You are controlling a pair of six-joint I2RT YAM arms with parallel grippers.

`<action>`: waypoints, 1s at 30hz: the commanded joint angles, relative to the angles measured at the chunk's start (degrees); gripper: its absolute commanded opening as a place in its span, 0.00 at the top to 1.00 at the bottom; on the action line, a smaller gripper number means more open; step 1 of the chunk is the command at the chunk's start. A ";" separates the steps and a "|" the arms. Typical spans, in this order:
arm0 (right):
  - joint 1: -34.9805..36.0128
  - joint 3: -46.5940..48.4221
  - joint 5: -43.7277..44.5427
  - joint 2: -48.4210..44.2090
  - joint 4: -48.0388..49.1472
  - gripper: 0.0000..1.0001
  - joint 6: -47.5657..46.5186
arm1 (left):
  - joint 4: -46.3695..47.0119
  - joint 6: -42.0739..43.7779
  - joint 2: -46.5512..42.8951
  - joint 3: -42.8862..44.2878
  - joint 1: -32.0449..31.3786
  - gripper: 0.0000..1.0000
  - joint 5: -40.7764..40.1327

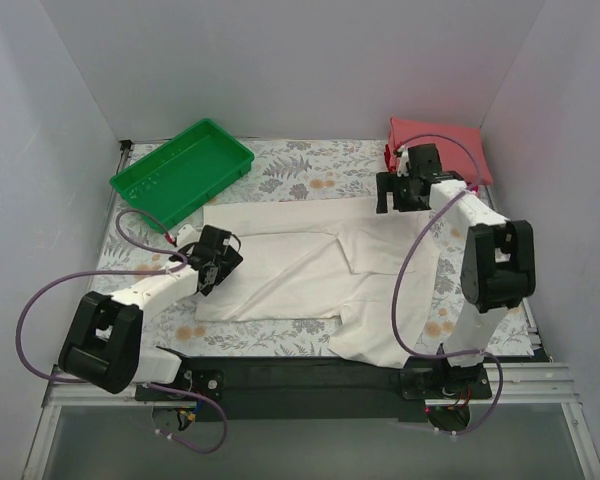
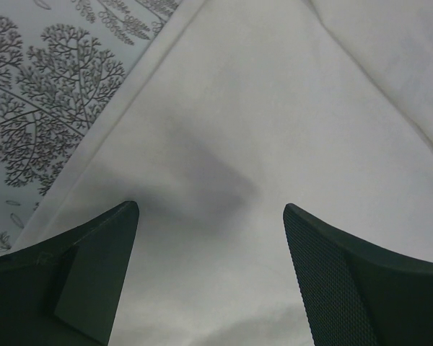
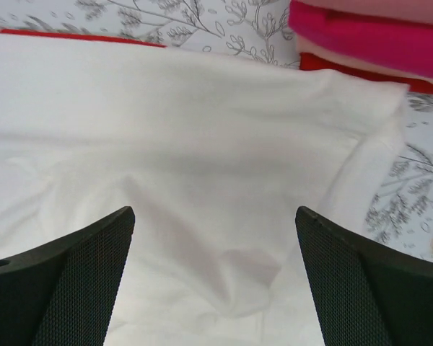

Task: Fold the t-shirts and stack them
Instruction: Fold the tshirt

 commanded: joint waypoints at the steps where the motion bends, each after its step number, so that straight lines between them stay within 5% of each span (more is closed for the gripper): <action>1: -0.27 -3.47 2.74 -14.04 2.67 0.02 3.75 | -7.99 -1.60 -4.97 0.47 0.62 0.19 -2.28; 6: -0.35 -21.45 9.24 -34.05 4.51 0.02 14.11 | -17.22 -6.96 -14.98 -1.11 0.45 0.19 -2.11; 14: -0.53 -38.28 5.20 -50.95 9.09 0.02 19.23 | -26.18 -14.34 -21.51 -6.39 0.44 0.19 -0.43; 21: -0.62 -41.28 7.49 -55.19 9.00 0.02 18.27 | -28.91 -20.66 -20.98 -9.73 0.36 0.19 0.98; 30: -0.71 -41.54 6.70 -53.35 8.39 0.02 16.86 | -39.64 -26.13 -24.58 -3.23 0.44 0.19 -3.69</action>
